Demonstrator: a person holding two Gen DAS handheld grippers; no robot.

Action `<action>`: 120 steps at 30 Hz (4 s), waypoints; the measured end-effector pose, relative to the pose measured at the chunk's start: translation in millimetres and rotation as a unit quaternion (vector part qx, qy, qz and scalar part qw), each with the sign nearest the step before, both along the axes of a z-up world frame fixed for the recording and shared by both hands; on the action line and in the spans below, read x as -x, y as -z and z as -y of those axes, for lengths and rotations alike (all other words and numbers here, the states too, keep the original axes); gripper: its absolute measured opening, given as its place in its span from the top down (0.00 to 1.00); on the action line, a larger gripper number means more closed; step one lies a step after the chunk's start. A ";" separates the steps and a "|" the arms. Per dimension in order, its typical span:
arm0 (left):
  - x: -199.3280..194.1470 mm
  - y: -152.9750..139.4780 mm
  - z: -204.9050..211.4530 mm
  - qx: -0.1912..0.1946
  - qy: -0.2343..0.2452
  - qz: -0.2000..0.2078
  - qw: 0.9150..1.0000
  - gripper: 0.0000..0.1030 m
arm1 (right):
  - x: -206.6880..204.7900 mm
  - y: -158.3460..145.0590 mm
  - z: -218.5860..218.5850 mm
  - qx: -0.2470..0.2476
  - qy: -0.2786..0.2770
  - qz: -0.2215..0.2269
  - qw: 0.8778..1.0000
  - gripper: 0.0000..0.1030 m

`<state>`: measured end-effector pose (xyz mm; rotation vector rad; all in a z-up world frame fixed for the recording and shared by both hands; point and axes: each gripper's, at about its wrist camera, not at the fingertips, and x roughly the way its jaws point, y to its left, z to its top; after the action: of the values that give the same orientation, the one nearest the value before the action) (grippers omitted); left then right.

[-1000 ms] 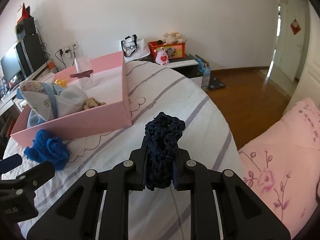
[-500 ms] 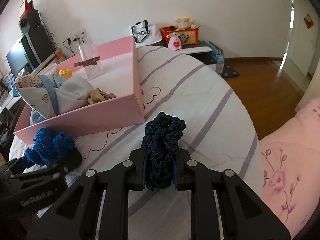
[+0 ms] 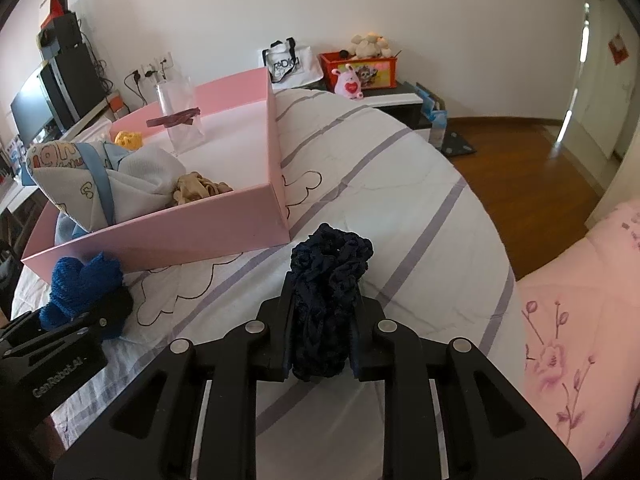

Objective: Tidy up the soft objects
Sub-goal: 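Grasp the navy scrunchie with the right tool while the left tool grasps the blue knitted hat, then lift the blue hat with the left tool while the right tool lifts the navy scrunchie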

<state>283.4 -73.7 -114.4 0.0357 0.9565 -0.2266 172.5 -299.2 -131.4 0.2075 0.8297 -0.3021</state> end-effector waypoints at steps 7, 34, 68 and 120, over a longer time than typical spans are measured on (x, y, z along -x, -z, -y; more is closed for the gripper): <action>9.7 -4.7 -15.5 0.006 0.005 -0.003 1.000 0.51 | 5.9 -3.6 -10.2 0.019 0.005 0.001 1.000 0.80; 158.2 -104.8 -79.0 0.003 -0.047 0.143 0.989 0.51 | 83.4 -90.8 -95.0 0.073 -0.079 0.135 0.985 0.80; 385.9 -143.5 -123.4 0.018 -0.094 0.332 0.938 0.51 | 194.2 -170.3 -143.4 0.139 -0.111 0.313 0.933 0.80; 202.0 -117.1 -113.1 -0.017 -0.074 0.158 0.985 0.51 | 91.4 -90.6 -102.4 0.074 -0.097 0.159 0.980 0.80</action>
<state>81.5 39.4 2.7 0.0300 0.6434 -0.0639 81.1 -196.8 -40.8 0.0318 0.5030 -0.1417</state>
